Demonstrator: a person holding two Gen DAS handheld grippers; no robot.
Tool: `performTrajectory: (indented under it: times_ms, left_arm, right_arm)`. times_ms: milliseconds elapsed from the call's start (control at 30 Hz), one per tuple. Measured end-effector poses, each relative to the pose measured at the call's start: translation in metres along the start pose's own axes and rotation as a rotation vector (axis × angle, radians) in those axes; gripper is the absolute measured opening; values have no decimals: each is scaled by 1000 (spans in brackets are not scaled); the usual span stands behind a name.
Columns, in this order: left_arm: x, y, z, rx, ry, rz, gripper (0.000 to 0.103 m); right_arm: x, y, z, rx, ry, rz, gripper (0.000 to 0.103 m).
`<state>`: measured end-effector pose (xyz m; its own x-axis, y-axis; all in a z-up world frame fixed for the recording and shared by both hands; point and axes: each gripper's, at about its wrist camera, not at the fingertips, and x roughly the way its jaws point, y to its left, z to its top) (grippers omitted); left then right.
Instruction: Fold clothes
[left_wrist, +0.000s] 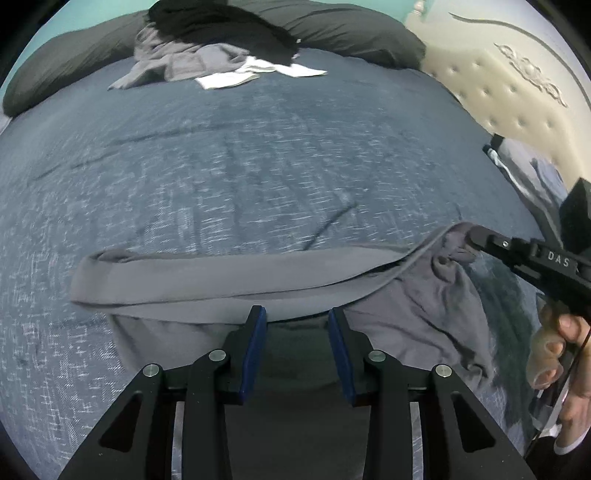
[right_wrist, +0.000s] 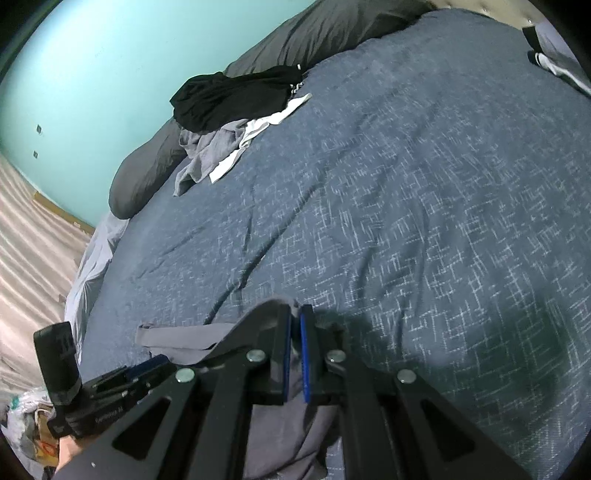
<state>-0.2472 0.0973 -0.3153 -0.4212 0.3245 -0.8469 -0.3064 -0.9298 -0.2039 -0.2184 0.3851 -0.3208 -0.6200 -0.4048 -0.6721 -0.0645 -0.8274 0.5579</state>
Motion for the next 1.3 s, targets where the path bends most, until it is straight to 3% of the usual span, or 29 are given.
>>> performTrajectory:
  times_ms: [300,567,700,800,967,1133,1300]
  left_arm:
    - [14,-27,4,58,9,-36,39]
    - [24,-36,3,118,17,-24,37]
    - [27,-39,3,160,19,-1,12]
    - [25,-36,3,159,19,-5,4]
    - [11,-29,1,154,-3,-7,2]
    - [-31,-6,-4,115,-75,-7,2]
    - [-63,24,-16,47,-126,17,2]
  right_arm:
    - [-4,1,7,8,-16,36,4]
    - [-4,0,9,17,-14,59,4]
    - [-4,0,9,25,-12,73,4]
    - [-4,0,10,31,-9,85,4]
    - [-2,4,10,21,6,110,6]
    - [-3,12,11,23,23,184,10]
    - [-7,30,12,-33,39,198,22]
